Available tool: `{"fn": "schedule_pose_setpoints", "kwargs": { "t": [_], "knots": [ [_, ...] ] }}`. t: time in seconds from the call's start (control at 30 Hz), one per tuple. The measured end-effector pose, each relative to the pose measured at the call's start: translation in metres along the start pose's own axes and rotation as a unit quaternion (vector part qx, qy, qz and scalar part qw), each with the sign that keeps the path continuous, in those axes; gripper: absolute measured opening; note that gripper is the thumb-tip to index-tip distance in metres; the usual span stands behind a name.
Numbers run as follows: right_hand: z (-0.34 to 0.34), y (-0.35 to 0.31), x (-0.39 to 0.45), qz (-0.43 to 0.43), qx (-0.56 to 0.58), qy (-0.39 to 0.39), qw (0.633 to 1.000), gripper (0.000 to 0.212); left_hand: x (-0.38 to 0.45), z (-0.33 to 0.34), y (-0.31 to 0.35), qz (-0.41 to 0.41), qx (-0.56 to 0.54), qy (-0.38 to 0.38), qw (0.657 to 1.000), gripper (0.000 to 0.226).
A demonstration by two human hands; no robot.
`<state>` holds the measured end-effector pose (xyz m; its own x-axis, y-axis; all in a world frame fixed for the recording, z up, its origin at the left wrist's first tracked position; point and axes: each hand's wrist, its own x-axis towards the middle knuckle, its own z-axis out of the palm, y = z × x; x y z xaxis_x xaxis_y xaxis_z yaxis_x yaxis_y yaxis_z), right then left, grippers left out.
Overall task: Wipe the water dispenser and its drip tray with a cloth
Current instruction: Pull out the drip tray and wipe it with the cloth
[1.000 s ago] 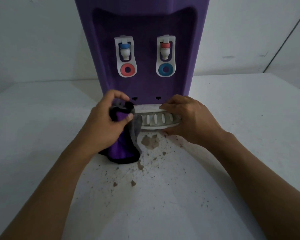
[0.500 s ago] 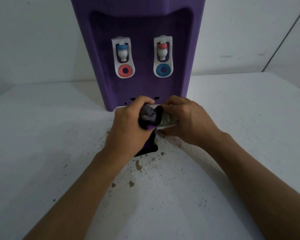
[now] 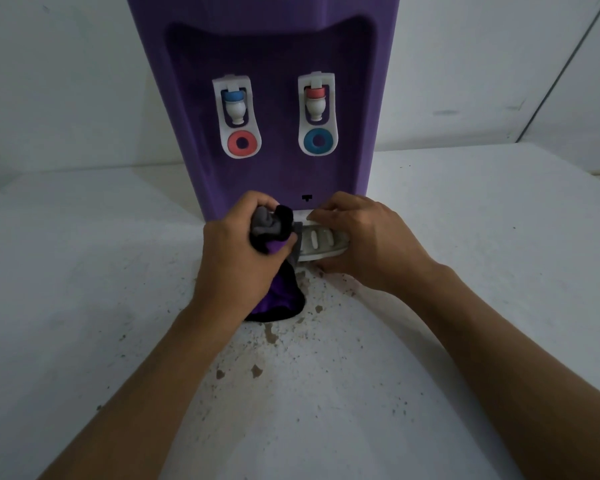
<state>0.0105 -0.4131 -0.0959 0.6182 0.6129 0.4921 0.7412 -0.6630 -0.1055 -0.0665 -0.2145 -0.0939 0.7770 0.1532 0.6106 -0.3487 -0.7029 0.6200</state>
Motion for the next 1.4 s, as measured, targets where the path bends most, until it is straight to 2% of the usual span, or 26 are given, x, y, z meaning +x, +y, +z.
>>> {"fn": "schedule_pose_setpoints", "kwargs": {
  "t": [0.23, 0.5, 0.63, 0.73, 0.83, 0.93, 1.03, 1.1, 1.27, 1.4],
  "knots": [
    [-0.001, 0.000, 0.001, 0.000, -0.006, -0.004, 1.000, 0.066, 0.003, 0.001, 0.003, 0.003, 0.047, -0.022, 0.999, 0.038],
    [0.000, -0.002, 0.001, -0.004, -0.022, 0.002, 1.000, 0.067, 0.003, 0.004, 0.005, -0.020, 0.009, 0.011, 1.000, 0.032],
    [-0.001, -0.006, 0.002, -0.008, -0.031, 0.005, 0.999, 0.065, 0.005, 0.008, 0.009, -0.046, 0.061, -0.009, 0.997, 0.048],
    [0.000, -0.006, 0.002, -0.011, -0.034, 0.001, 0.999, 0.065, 0.001, 0.011, 0.013, -0.031, 0.094, -0.035, 0.994, 0.054],
    [0.001, -0.005, 0.002, -0.006, -0.021, 0.000, 1.000, 0.064, -0.001, 0.009, 0.012, -0.031, 0.090, -0.030, 0.995, 0.062],
    [0.002, -0.001, 0.001, 0.002, -0.006, 0.000, 1.000, 0.066, 0.000, 0.003, 0.007, -0.018, 0.087, -0.069, 0.994, 0.074],
    [0.002, 0.001, 0.000, 0.001, -0.002, -0.003, 1.000, 0.067, 0.003, -0.006, 0.003, -0.021, 0.048, -0.109, 0.993, 0.076],
    [0.002, 0.001, 0.000, -0.002, -0.004, 0.000, 1.000, 0.067, 0.006, -0.008, 0.001, -0.012, 0.034, -0.112, 0.993, 0.072],
    [0.002, 0.000, 0.001, -0.003, 0.000, -0.002, 1.000, 0.066, 0.007, -0.001, 0.003, -0.008, -0.001, 0.021, 1.000, 0.040],
    [0.004, 0.000, 0.000, 0.004, 0.009, -0.009, 1.000, 0.067, 0.007, 0.004, 0.004, 0.007, 0.032, -0.032, 0.999, 0.039]
  ]
}}
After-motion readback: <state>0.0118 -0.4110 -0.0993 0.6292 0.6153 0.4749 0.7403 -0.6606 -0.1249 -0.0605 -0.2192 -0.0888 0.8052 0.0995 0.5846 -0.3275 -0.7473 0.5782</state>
